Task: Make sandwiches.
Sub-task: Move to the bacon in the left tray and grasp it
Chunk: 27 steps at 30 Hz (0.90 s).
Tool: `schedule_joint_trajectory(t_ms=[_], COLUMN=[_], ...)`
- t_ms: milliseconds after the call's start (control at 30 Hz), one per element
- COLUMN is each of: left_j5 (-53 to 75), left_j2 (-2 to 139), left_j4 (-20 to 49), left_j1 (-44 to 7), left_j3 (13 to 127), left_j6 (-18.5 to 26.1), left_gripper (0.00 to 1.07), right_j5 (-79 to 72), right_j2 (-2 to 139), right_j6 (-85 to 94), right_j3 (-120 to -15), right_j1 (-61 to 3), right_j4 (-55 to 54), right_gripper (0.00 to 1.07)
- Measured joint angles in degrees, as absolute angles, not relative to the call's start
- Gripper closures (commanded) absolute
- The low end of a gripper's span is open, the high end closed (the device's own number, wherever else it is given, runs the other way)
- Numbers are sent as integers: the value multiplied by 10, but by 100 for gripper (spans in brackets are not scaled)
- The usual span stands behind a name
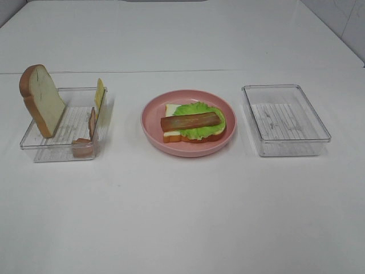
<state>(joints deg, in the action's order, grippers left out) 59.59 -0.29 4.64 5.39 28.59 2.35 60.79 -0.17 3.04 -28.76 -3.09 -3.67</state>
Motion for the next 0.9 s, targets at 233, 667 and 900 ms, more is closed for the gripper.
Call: schedule_joint_trajectory(t_ms=[233, 667, 900], left_j5=[596, 596, 596], left_j2=[-3, -3, -3], left_j4=[46, 46, 46], left_j1=[54, 54, 54], left_j3=[286, 286, 286], left_j6=[23, 23, 23], left_gripper=[7, 7, 7], right_j5=[608, 608, 608], right_j2=[-2, -2, -2], right_j6=[30, 30, 30], right_j3=[-288, -288, -288], right_j1=[-31, -28, -19], right_j4=[-41, -49, -51], right_gripper=[11, 11, 11])
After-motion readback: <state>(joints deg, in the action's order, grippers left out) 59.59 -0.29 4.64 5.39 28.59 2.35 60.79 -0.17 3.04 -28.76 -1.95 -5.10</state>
